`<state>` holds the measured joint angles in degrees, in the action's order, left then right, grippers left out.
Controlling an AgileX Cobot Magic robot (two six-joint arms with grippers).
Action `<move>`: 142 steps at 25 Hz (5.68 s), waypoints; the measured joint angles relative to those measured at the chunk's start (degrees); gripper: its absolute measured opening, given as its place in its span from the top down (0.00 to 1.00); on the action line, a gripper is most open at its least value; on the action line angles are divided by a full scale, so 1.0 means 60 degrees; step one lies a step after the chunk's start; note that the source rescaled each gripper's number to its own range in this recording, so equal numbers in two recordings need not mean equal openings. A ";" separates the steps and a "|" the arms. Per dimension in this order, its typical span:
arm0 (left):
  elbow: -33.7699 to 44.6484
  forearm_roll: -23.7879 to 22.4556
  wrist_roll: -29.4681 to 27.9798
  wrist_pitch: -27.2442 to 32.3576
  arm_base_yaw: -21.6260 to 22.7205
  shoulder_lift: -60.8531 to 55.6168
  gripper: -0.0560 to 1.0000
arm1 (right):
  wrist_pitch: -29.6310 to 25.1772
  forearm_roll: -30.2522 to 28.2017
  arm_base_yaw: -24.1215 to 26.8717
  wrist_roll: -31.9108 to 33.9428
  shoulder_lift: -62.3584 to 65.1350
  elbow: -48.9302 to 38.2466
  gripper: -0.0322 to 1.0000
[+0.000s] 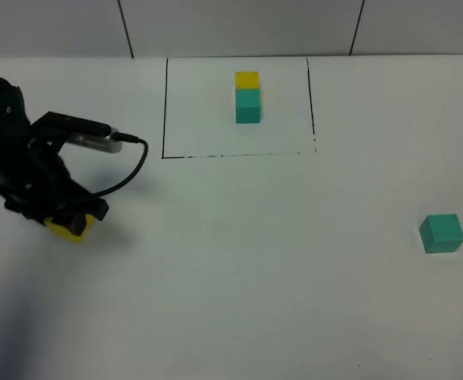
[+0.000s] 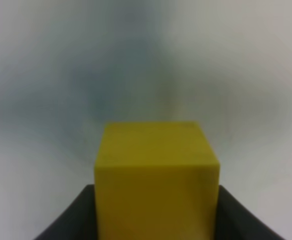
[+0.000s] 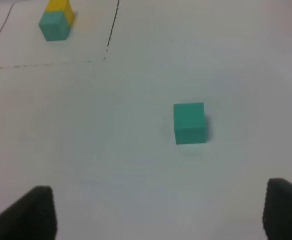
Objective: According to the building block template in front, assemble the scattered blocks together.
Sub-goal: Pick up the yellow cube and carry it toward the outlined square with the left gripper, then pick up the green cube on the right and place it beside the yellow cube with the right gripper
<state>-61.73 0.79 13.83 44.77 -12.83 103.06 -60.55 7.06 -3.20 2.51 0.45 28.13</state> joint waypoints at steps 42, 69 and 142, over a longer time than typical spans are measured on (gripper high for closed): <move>-0.8655 -0.1105 0.6837 0.3551 -0.3741 0.5949 0.94 | 0.0000 0.0000 0.0000 0.0000 0.0000 0.0000 0.30; -0.8492 -0.0680 0.1567 0.3893 -0.2224 0.3189 0.11 | 0.0008 -0.0010 0.0000 0.0000 0.0000 0.0000 0.30; 0.5503 0.1096 -0.1873 0.2555 0.1708 -1.7230 0.23 | 0.0017 -0.0010 0.0000 -0.0003 0.0000 0.0000 0.30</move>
<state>-28.71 7.37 2.59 60.10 -2.58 -0.32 -60.44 7.00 -3.20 2.49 0.45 28.13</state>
